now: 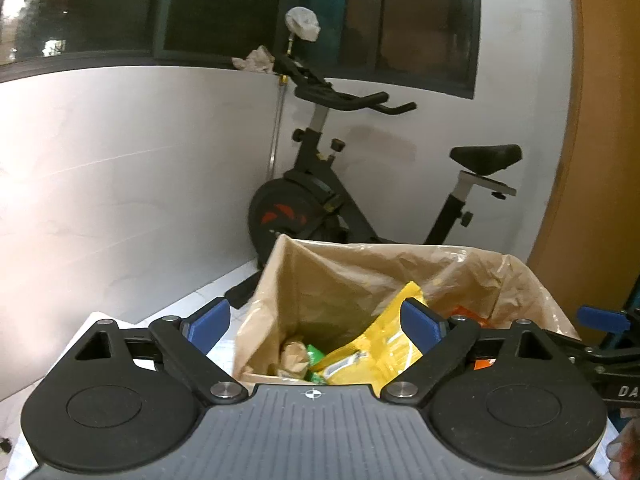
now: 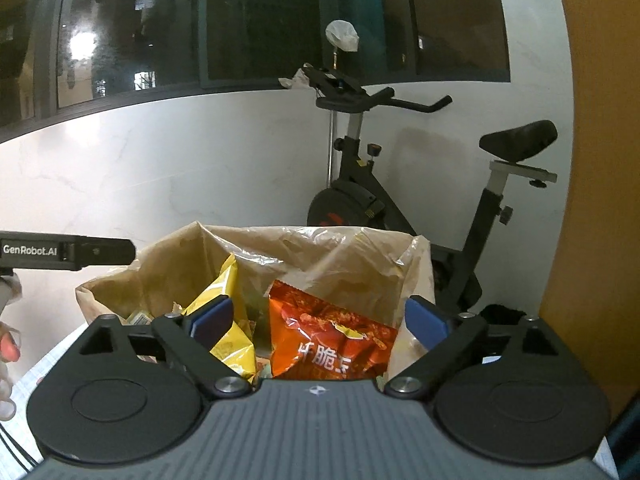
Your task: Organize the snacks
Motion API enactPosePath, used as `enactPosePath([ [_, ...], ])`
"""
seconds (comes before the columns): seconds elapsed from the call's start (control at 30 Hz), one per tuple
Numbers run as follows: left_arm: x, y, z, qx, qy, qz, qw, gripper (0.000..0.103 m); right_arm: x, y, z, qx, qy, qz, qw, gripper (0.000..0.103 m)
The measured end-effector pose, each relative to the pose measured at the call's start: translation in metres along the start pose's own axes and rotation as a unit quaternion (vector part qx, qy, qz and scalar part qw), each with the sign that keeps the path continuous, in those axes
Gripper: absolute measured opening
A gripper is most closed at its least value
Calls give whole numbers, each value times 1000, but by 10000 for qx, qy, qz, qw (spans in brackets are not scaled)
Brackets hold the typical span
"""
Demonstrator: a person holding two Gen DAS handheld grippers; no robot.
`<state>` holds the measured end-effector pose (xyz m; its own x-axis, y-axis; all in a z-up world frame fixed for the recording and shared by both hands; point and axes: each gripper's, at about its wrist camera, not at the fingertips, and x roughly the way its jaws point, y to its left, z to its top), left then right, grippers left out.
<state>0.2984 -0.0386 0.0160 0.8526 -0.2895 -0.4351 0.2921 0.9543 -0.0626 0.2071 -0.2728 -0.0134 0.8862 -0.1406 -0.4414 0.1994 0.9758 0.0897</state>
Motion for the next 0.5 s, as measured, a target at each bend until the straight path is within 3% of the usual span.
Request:
enactPosePath([
  [0.33,-31,-3,-1,270,-156,609,9977,94,-25,5,5,99,-24,-60,9999,101],
  [0.5,-57,-3,-3,241,-242,584,9977,94,-43,12,7,181,-71,-129,9997,103],
])
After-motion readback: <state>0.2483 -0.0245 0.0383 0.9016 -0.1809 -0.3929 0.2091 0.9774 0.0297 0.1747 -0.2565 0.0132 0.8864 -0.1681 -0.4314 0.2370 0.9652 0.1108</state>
